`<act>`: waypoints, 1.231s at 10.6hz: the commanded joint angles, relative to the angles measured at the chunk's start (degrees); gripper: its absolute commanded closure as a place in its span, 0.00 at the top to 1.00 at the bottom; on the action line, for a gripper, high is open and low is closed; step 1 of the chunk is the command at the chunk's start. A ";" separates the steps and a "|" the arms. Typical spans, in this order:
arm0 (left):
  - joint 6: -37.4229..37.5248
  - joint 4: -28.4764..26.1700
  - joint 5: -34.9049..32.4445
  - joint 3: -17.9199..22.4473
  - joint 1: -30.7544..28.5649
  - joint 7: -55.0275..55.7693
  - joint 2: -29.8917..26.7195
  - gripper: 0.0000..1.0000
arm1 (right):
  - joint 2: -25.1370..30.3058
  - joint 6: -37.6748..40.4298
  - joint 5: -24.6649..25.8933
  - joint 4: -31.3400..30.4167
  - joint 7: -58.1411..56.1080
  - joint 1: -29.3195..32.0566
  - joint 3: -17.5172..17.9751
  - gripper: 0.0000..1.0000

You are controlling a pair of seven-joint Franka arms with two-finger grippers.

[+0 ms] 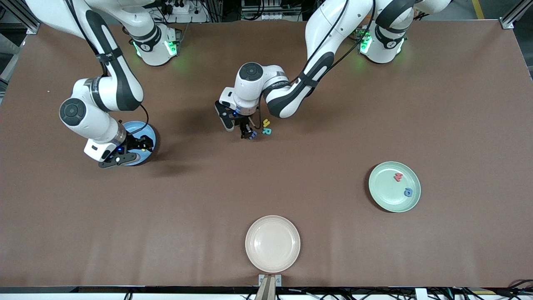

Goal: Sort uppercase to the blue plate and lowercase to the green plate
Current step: 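Release the q on the blue plate while the left gripper grasps E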

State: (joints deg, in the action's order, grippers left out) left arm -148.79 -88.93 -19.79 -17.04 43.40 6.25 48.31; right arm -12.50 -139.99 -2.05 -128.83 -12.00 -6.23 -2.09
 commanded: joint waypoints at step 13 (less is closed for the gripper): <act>-0.44 0.69 -1.39 -0.01 0.01 0.07 1.79 0.00 | 0.64 -0.90 -0.85 0.16 -1.97 1.40 -0.02 0.90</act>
State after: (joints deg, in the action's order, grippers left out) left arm -148.81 -88.84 -19.80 -17.03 43.42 6.02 49.72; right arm -12.50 -140.90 -2.05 -128.70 -12.70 -5.64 -2.36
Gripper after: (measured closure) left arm 0.736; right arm 0.101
